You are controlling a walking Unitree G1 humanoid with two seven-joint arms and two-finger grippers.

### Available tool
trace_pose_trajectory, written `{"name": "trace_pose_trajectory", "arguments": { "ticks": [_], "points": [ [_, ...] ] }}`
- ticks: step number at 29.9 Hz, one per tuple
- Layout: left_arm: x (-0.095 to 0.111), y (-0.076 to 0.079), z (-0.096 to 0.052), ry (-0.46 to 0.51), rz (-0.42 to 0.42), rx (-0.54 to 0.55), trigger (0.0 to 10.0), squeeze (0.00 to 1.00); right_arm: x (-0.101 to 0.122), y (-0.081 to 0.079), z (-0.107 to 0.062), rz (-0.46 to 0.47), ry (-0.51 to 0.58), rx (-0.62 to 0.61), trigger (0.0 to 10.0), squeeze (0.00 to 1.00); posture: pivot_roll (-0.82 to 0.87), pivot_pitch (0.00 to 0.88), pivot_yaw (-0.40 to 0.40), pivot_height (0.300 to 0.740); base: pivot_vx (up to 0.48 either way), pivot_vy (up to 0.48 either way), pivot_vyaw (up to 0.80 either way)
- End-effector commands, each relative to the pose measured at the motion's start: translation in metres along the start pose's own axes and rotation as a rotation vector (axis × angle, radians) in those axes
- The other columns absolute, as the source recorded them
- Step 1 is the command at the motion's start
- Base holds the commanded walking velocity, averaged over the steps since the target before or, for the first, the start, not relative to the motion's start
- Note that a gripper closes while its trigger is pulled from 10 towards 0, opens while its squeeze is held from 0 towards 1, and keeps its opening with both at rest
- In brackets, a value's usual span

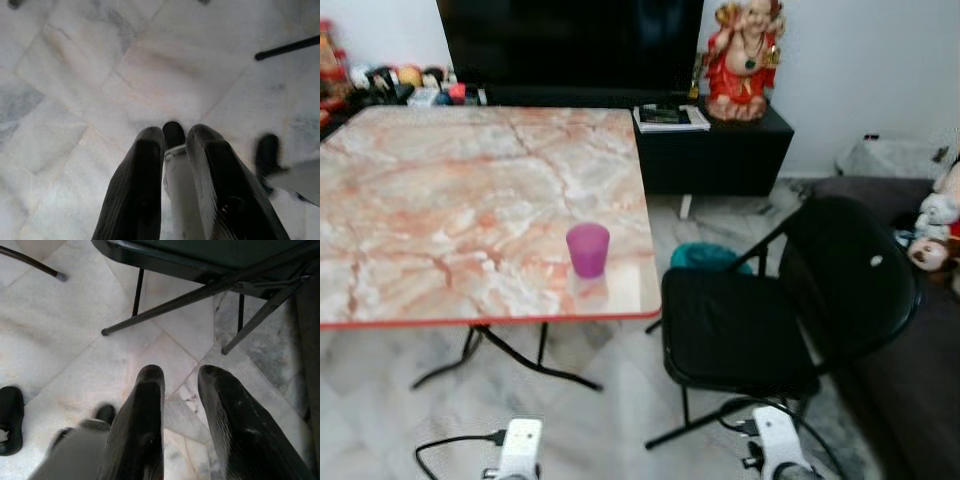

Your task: Setting the table

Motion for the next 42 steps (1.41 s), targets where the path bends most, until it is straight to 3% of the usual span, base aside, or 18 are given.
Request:
{"name": "trace_pose_trajectory", "arguments": {
  "ticks": [1, 8, 14, 17, 24, 27, 34, 37, 39, 42],
  "points": [
    [0.001, 0.008, 0.0, -0.003, -0.007, -0.016, 10.0, 0.0, 0.004, 0.006, 0.0, 0.0, 0.009, -0.013, 10.0, 0.0, -0.08, 0.0, -0.076, 0.74, 0.0, -0.255, 0.0],
    [0.003, 0.005, 0.0, 0.004, 0.005, 0.0, 10.0, 0.0, 0.005, 0.003, 0.0, 0.004, 0.011, -0.007, 10.0, 0.0, -0.09, 0.0, -0.069, 0.74, 0.0, -0.073, 0.0],
    [0.026, -0.005, 0.001, 0.086, 0.022, 0.04, 10.0, 0.0, 0.007, 0.001, 0.001, 0.011, 0.018, -0.004, 10.0, 0.0, -0.08, 0.0, -0.064, 0.74, 0.0, 0.0, 0.0],
    [0.026, -0.005, 0.001, 0.088, 0.022, 0.041, 10.0, 0.0, 0.007, 0.001, 0.001, 0.011, 0.018, -0.004, 10.0, 0.0, -0.08, 0.0, -0.064, 0.74, 0.0, 0.0, 0.0],
    [0.103, -0.036, -0.009, 0.388, -0.008, 0.193, 10.0, 0.0, 0.012, -0.003, 0.001, 0.009, 0.03, 0.003, 10.0, 0.0, -0.08, 0.0, -0.065, 0.74, 0.0, 0.0, 0.0],
    [0.113, -0.042, -0.015, 0.452, -0.02, 0.22, 10.0, 0.0, 0.011, -0.001, 0.001, 0.009, 0.029, 0.001, 10.0, 0.0, -0.07, 0.0, -0.064, 0.74, 0.0, 0.0, 0.0],
    [0.119, -0.055, -0.039, 0.63, -0.029, 0.31, 10.0, 0.0, 0.009, 0.0, 0.001, 0.0, 0.028, -0.006, 10.0, 0.0, -0.06, 0.0, -0.064, 0.74, 0.0, 0.0, 0.0],
    [0.133, -0.058, -0.059, 0.741, -0.016, 0.343, 10.0, 0.0, 0.008, 0.0, 0.001, -0.002, 0.027, -0.004, 10.0, 0.0, -0.03, 0.0, -0.076, 0.74, 0.0, 0.0, 0.0],
    [0.155, -0.062, -0.088, 0.878, -0.02, 0.383, 10.0, 0.0, 0.007, -0.001, 0.001, -0.012, 0.023, 0.002, 10.0, 0.0, -0.02, 0.0, -0.081, 0.74, 0.0, 0.0, 0.0],
    [0.174, -0.062, -0.109, 0.97, -0.013, 0.406, 10.0, 0.0, 0.007, -0.002, 0.001, -0.017, 0.021, 0.003, 10.0, 0.0, -0.01, 0.0, -0.085, 0.74, 0.0, 0.0, 0.0]
  ]
}}
Point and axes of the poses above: a point about 5 cm out from each wrist's last joint towards the gripper, its own z axis pointing out of the wrist towards the gripper, its own x axis along the axis of the wrist's last joint, y = z × x, the point moved 6 cm from there along z, pointing out of the wrist towards the gripper, and after that the axes turned 9 degrees about z, right-handed, at the moved point
